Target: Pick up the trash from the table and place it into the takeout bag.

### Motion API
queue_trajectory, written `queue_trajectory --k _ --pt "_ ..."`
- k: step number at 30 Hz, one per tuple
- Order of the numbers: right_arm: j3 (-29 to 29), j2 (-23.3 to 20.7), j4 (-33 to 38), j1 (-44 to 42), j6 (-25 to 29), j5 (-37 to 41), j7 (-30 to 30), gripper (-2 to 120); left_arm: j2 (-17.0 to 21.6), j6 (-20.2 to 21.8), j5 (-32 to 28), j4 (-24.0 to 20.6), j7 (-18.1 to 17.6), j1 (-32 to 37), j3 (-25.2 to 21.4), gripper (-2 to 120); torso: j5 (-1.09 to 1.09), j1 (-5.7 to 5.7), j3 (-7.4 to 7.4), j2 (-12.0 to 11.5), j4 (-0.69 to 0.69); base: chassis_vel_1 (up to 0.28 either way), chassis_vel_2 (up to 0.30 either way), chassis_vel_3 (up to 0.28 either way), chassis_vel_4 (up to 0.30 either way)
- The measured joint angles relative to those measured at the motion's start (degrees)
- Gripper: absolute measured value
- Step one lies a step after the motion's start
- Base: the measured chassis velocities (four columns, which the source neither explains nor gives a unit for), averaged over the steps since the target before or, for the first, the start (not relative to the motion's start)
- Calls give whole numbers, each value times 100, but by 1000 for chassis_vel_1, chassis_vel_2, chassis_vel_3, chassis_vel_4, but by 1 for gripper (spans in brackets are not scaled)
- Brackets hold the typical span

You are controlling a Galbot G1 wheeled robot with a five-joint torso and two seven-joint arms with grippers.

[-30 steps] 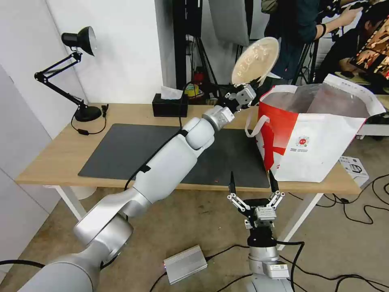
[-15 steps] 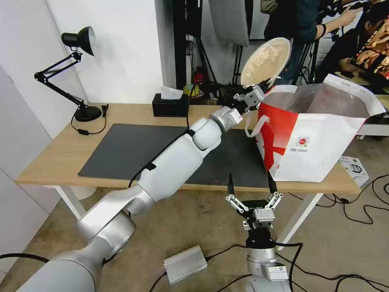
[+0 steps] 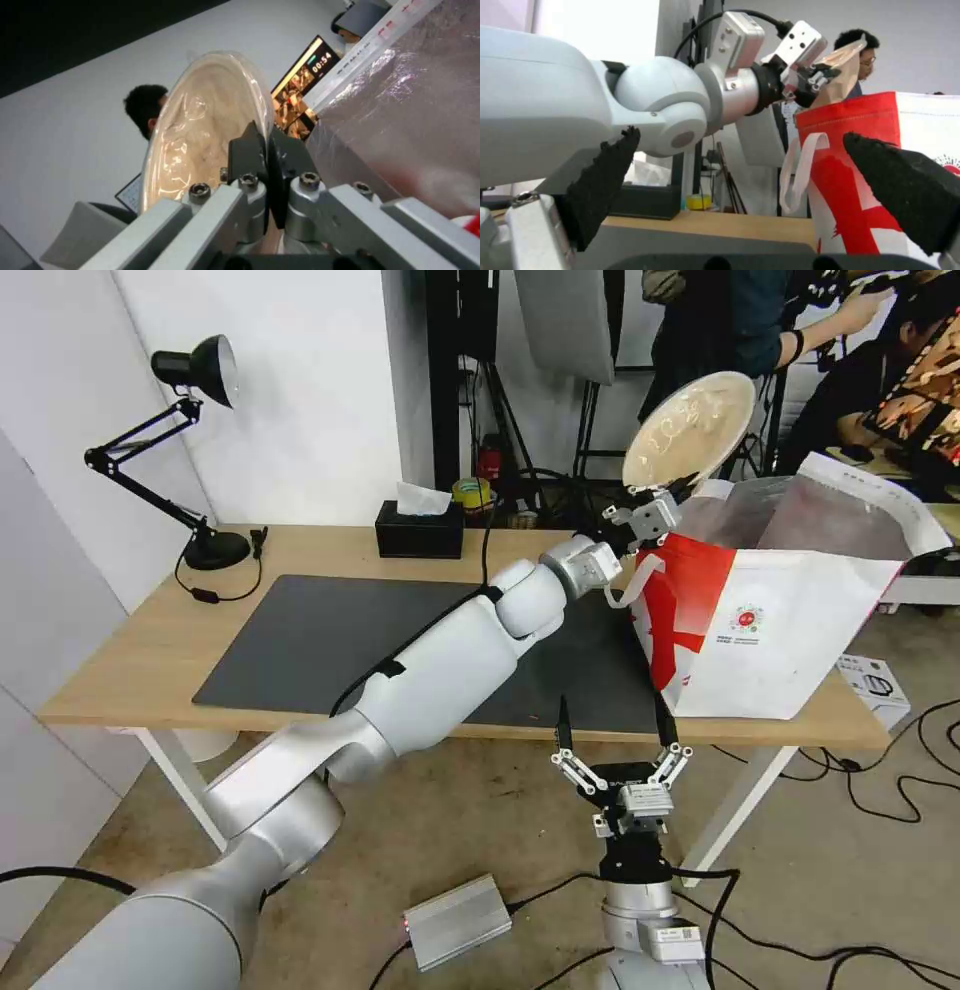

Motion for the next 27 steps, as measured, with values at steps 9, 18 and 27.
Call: queue_trajectory --k 9,18,27 --pt "-14 5 33 -5 6 -1 2 100 -96 -121 -27 275 -11 -105 206 0 1 0 0 1 0 0 0 0 0" --pt "-59 38 53 -6 10 -12 2 100 -96 -167 -103 363 -24 -168 314 0 0 0 0 1 0 0 0 0 0" --pt "-95 62 72 -2 10 -41 2 100 -95 -312 -381 470 -10 -253 425 0 -1 0 0 1 0 0 0 0 0"
